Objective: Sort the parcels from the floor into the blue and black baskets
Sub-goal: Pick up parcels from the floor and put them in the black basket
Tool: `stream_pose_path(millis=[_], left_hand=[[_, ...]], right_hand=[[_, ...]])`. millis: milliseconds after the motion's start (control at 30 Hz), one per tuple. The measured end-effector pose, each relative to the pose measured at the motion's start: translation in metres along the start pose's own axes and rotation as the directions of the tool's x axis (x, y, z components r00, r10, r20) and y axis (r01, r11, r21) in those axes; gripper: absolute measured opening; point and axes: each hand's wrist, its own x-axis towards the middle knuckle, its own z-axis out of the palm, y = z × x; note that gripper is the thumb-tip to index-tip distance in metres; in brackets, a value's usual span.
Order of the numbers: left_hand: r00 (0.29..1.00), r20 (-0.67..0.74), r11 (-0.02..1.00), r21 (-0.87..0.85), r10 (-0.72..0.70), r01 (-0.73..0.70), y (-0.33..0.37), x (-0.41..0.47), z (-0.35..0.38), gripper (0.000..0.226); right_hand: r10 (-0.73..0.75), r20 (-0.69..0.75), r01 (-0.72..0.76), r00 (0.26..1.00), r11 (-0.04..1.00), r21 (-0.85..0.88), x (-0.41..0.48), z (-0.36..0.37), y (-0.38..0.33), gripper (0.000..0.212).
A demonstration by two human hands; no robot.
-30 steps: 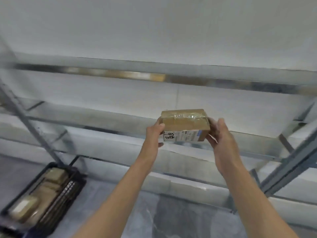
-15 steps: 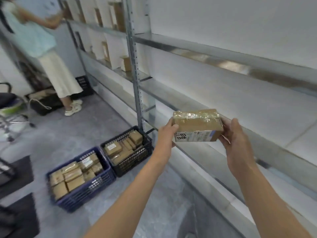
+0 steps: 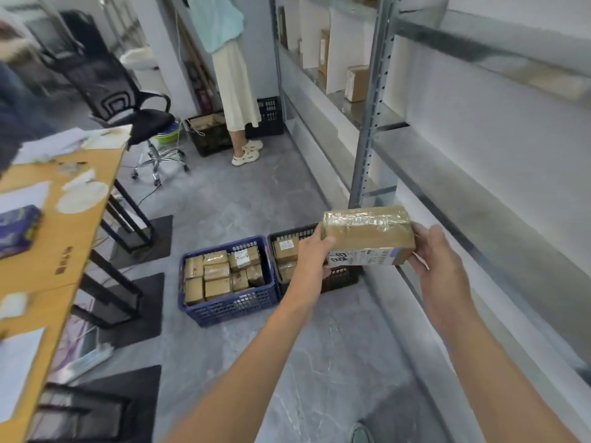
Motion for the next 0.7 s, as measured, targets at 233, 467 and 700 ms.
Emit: stream_pose_path(millis=[233,467,700], left_hand=[[0.981,-0.164,0.993,-0.08,-0.103,0.091,-0.021,0.065,-0.012,0.044],[0.945,-0.25,0.973,-0.144,-0.212,0.181,-0.049,0.146,-0.053,0.059],[0.899,-0.281,0.937,-0.199,-0.336,0.288,-0.086,0.252,-0.119,0.032]], right_hand=[[0.13,0.112,-0.13,0.985,0.991,-0.006,0.081,0.019,0.028,0.042],[0.225,0.164,-0.215,0.961,0.974,-0.074,0.155,0.059,0.071,0.042],[0.275,0.126,-0.252,0.953,0.953,-0.17,0.239,0.118,0.134,0.044]])
